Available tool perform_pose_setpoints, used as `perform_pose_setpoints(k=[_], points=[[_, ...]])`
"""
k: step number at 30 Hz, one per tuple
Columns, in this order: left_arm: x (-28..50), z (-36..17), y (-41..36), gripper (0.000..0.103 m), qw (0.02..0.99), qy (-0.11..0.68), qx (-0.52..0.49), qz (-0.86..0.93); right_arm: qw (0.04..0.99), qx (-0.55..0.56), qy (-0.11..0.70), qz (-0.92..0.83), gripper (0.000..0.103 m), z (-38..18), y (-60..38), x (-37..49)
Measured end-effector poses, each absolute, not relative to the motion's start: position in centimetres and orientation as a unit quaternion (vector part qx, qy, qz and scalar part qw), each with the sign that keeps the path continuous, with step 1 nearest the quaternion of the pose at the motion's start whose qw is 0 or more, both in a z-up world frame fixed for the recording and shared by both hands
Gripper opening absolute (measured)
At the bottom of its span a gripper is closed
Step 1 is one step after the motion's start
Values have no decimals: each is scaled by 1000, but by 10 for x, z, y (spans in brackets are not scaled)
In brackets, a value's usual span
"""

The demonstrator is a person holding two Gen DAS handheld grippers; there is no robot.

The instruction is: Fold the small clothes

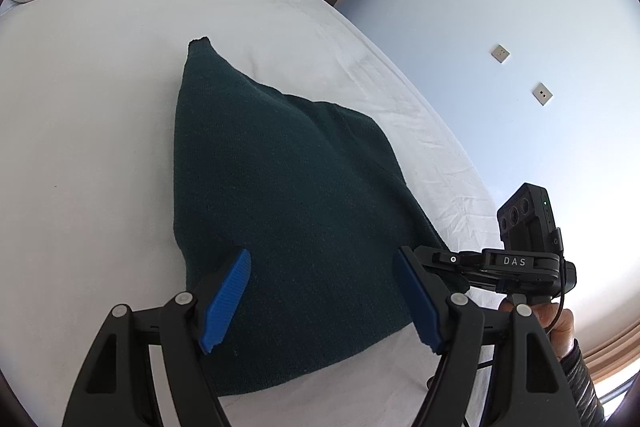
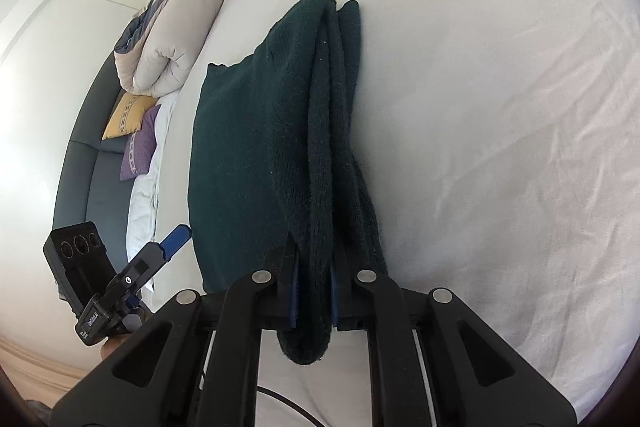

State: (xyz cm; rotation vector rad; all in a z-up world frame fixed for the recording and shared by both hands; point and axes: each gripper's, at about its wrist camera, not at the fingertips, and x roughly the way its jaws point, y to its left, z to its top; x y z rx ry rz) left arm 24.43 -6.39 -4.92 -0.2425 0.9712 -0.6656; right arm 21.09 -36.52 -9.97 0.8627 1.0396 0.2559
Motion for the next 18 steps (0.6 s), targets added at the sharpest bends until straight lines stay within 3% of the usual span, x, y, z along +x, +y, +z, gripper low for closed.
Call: perform_pose_setpoints(k=[7,14,18], points=[[247,-63,-78,75,825,460,-92,-316,759,460,442,128,6,-140,-381,191],[265,-37,-67,72,855,420,-87,-293,753,477,432,136,8,-140,-388,167],[298,-37,-73,50,859,422,-62,-284,762,445,455,117,14,-116,-387,159]])
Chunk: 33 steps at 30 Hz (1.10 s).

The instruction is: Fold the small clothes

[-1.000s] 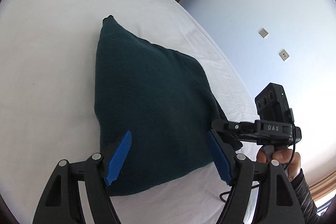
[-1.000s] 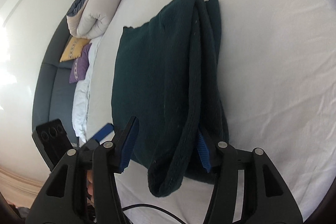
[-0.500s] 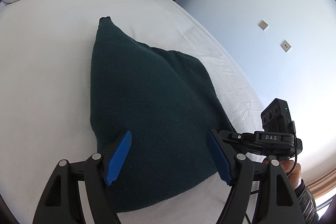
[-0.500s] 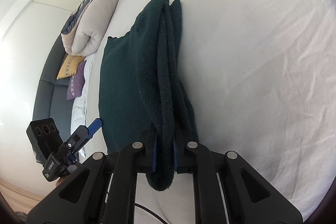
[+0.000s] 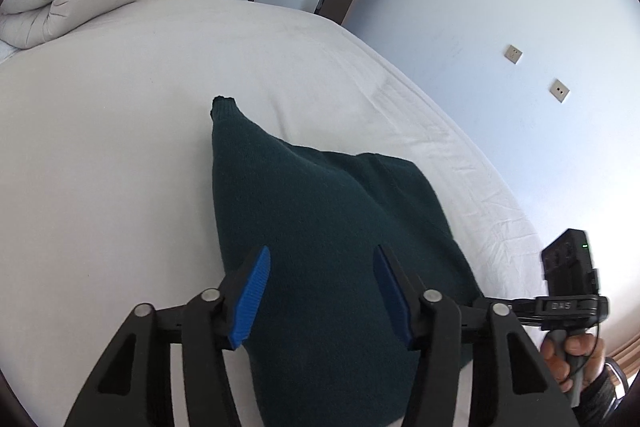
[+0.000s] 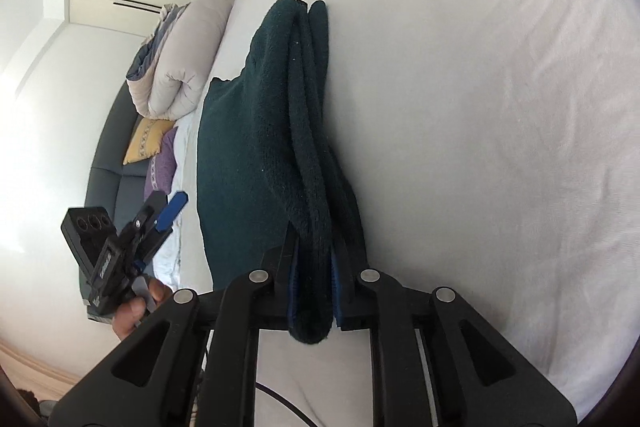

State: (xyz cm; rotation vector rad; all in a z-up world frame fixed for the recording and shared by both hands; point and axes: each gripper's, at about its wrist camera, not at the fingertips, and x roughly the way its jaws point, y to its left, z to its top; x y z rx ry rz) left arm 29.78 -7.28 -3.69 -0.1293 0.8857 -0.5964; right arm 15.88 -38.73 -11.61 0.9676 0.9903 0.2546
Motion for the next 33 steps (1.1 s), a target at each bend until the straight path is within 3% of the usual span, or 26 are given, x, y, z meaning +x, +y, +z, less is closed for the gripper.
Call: perform_pose_setpoints(k=[3,9,16,25,28,29,31,32,33], points=[[322,-52,-79,42,847,446,-58,-284,802,379,460,49,16,-79,-396,150],[335,-76,-100,42,844,457,-33,-278,815,387,411,131,16,-33,-385,187],[341,-86,-107,42,845,451,-34,-286,776,404,466,133,16,-78,-355,272],[310,-68,-78,45,860,421,-47,-286,792,393,441,152,15,-93,-366,216],[289,-51,-47,74,890,378,-53,-248,816,355,435,139,16,-77,-366,176],[288,-48,-37,85,895,371,-64,-240,822,347,432,134,21,-70,-367,164],[297,-53,-22,88,887,388,-95,-231,840,325,421,105,41,-54,-370,147],[305,-58,-17,88,877,405,-114,-232,850,316,413,85,67,-47,-373,141],[311,-64,-15,88,865,421,-131,-238,857,315,401,72,74,-42,-375,139]])
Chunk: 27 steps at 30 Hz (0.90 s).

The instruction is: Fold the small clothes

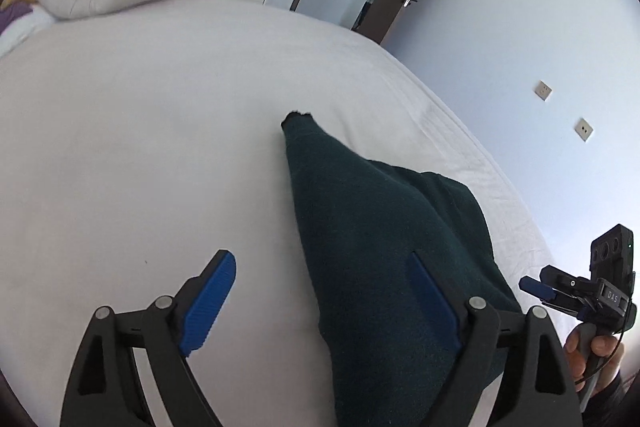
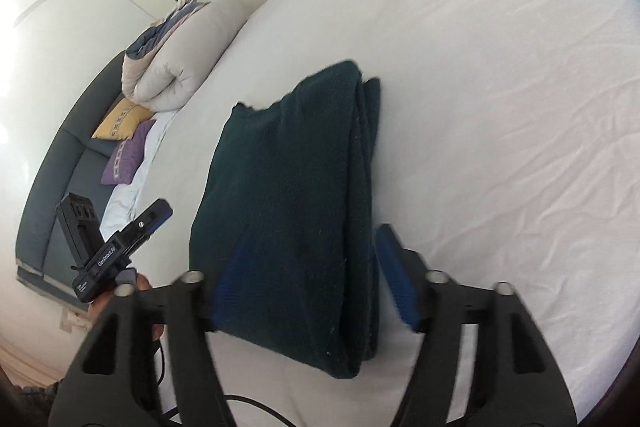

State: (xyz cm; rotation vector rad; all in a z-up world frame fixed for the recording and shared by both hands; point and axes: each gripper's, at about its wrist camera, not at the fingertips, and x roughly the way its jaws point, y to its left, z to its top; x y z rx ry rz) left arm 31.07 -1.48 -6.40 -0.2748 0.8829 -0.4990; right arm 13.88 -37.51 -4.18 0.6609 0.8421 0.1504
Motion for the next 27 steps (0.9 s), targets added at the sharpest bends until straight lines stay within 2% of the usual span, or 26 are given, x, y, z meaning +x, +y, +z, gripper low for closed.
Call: perform_pose_setpoints(k=[3,8,10,11,12,13,14,18,23,27], points=[[325,-85,-21,88,824,474,-167,-260,856,326,396,62,74,-33,-387,144],[340,-104,-55,88,795,518,-153,-275,816,351,455,60,74,-60,-391,205],[346,-106,-64,77,787,529,-151,-278,808,356,466,57,73,-73,-391,221],[349,-108,-70,60,775,539,-158,-291,811,358,459,56,69,-73,-392,226],[350,-109,-72,59,773,544,-160,-285,812,357,458,58,51,-76,-391,231],[351,-108,-75,57,775,545,-156,-280,809,350,468,60,39,-77,-388,237],[350,-105,-78,53,778,544,-146,-277,810,338,477,53,34,-79,-384,244],[340,-94,-74,38,784,539,-142,-274,826,300,476,38,25,-71,-369,249],[308,-60,-56,35,805,516,-116,-267,854,257,451,38,21,-29,-335,228],[275,-30,-9,35,819,500,-104,-259,864,236,440,67,21,1,-286,205]])
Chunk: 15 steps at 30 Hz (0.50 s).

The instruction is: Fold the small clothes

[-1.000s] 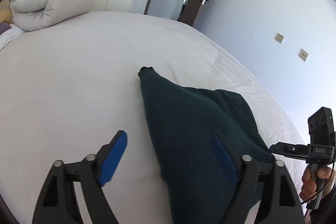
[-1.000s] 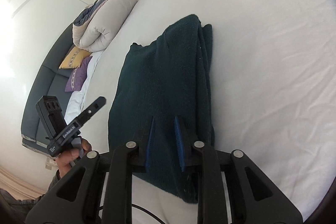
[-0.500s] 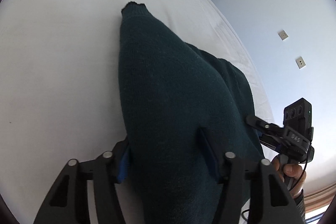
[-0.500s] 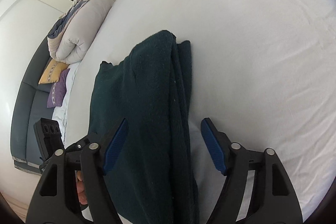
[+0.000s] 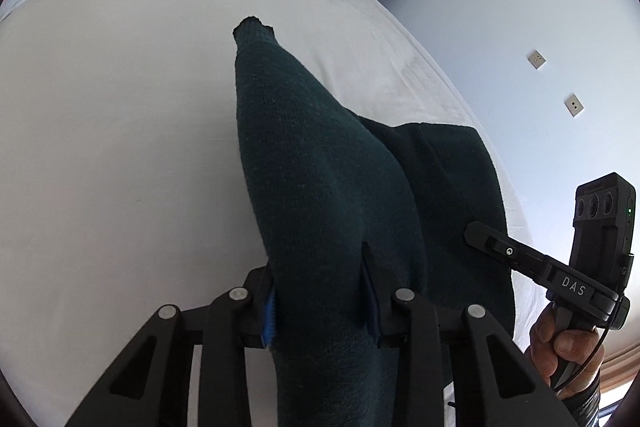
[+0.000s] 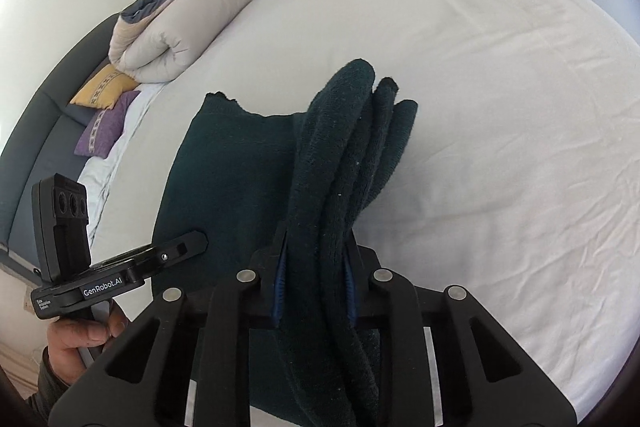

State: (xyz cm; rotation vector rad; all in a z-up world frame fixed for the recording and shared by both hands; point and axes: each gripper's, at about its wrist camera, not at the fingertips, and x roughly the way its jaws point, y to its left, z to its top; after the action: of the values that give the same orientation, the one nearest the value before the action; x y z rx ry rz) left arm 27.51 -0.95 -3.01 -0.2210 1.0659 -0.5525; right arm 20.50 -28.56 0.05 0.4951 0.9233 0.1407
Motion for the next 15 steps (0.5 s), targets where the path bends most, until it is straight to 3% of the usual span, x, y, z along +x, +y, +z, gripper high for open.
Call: perform_pose_setpoints(k=[6,15], points=[[223,-8,73,35,839,484,-81,-234,856,256,432,125,21,15,-209,169],[187,-45,159,36,836,500,-113,-194,829,265,463,167,21,-17,-97,144]])
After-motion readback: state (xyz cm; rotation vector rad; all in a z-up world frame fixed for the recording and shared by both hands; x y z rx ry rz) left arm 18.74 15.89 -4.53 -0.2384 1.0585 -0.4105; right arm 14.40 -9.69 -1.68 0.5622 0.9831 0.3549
